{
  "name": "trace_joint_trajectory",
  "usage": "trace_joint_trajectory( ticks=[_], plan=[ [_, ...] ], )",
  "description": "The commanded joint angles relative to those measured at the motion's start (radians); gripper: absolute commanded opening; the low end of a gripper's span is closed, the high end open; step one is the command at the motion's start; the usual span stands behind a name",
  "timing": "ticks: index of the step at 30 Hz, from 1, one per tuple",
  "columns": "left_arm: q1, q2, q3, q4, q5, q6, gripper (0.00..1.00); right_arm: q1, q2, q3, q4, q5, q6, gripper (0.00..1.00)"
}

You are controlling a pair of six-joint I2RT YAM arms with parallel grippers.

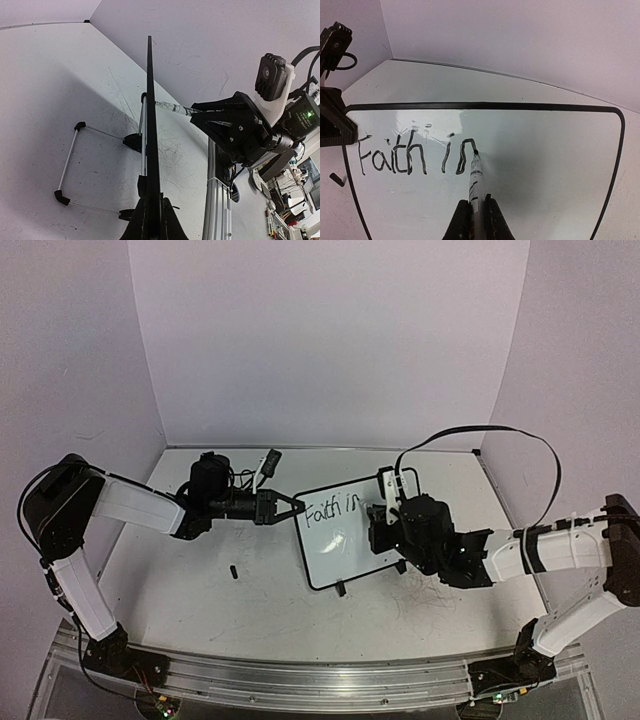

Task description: Write a sentence on the whiteboard

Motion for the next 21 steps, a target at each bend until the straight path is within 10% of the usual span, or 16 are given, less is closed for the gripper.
trace_joint_trajectory(
  ticks=[1,21],
  plan=[
    [-0.041,-0.009,0.029,-0.022,0.084,-0.006,0.0,0.003,-0.019,-0.028,-0.048,-0.012,0.034,0.0],
    [-0.041,0.0,0.032,-0.022,0.084,-0.006,0.0,0.009,-0.067,0.013,-0.034,0.001,0.004,0.0]
  ],
)
